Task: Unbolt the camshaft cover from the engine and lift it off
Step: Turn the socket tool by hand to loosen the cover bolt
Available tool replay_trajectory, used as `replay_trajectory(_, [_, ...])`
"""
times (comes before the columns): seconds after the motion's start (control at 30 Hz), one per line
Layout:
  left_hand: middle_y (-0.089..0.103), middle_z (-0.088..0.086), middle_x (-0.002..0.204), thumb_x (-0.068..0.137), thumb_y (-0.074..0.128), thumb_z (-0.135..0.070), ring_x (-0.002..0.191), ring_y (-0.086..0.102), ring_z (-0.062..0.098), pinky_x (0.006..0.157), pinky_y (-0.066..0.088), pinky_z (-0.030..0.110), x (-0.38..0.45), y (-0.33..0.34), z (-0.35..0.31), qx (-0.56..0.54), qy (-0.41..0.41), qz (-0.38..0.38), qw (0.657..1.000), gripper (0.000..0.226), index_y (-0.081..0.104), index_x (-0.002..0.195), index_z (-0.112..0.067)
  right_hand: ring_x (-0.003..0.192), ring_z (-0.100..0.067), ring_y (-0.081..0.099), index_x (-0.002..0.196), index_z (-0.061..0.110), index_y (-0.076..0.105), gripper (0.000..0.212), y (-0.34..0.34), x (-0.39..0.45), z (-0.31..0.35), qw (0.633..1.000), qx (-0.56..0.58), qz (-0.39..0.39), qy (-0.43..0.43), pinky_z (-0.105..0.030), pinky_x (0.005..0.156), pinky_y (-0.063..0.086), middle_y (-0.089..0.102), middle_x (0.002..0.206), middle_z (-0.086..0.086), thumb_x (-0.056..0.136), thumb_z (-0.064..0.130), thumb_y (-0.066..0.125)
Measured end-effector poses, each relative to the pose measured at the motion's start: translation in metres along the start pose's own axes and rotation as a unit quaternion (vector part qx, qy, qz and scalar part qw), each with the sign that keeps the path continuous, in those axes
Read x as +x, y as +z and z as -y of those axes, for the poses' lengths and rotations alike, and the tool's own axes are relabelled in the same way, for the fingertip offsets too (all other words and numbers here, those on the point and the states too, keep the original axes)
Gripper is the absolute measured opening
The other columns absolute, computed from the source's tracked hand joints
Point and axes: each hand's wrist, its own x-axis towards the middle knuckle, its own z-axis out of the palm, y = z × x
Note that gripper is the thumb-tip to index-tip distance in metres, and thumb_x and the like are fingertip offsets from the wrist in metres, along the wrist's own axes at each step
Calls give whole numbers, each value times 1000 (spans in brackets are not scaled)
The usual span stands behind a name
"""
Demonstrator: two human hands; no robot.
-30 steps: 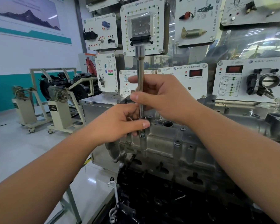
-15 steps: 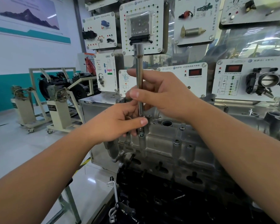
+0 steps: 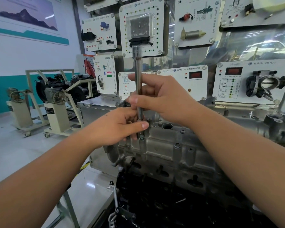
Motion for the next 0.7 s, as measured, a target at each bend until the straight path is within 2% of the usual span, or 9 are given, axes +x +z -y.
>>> replay_trajectory(0.07, [69,-7,71,79,62,-55,64,69,4,56,52,20,0,1,0,-1,3,-8,1000,42,66,89,-14,85,-33,69,112,43,63,37,0,1,-1,1000,-8,-17,-8,-54,88,58,66,97,-30,90,15,74])
replay_trajectory(0.1, [68,-7,73,79,62,-55,66,70,6,57,53,22,0,0,0,-1,3,-6,1000,47,67,93,-11,83,-27,70,113,40,64,36,-1,1,-2,1000,-5,-18,-6,-47,84,61,68,94,-28,91,13,73])
replay_trajectory(0.2, [69,-9,77,84,60,-52,72,72,9,59,55,24,-1,-3,1,-6,0,11,1000,50,69,100,-5,89,-16,75,127,28,58,37,-4,0,-3,999,29,18,17,-26,78,60,78,90,-2,98,5,62])
replay_trajectory(0.3, [71,-5,81,87,58,-47,74,73,13,59,56,26,-2,-6,1,-21,-4,23,1000,50,70,103,-2,93,-17,76,136,29,47,43,-4,0,-3,999,23,34,20,-31,85,60,79,96,1,101,6,58])
replay_trajectory(0.37, [71,1,86,86,59,-48,75,73,15,60,57,28,-2,-5,0,-17,0,17,1000,40,73,102,-13,93,-18,76,135,31,45,43,-3,0,0,999,12,30,12,-34,87,60,79,97,0,100,12,59])
replay_trajectory(0.47, [68,-1,81,83,62,-49,71,72,12,57,56,27,-2,0,-2,-5,7,-5,1000,33,70,96,-20,93,-26,74,126,38,53,37,1,-2,0,1000,1,9,0,-47,92,59,77,97,-8,94,24,66])
replay_trajectory(0.57, [67,-10,71,80,64,-51,67,71,8,55,53,22,-1,2,-2,-10,8,-18,1000,30,68,92,-24,93,-37,69,121,40,59,34,1,0,-1,1000,-16,-14,-13,-51,87,59,70,96,-21,96,20,68])
replay_trajectory(0.63, [68,-12,73,80,64,-51,69,71,9,57,53,23,-2,1,-2,-22,5,-12,1000,21,70,90,-33,93,-38,70,132,35,56,41,-1,0,-1,1000,-2,-4,-3,-48,86,61,71,93,-21,98,14,64])
replay_trajectory(0.7, [69,-12,75,87,64,-52,72,71,10,58,53,26,-3,-1,-3,-33,-2,1,999,23,72,93,-31,92,-23,75,143,26,48,48,-4,0,0,999,27,20,18,-35,85,61,78,93,-6,100,9,60])
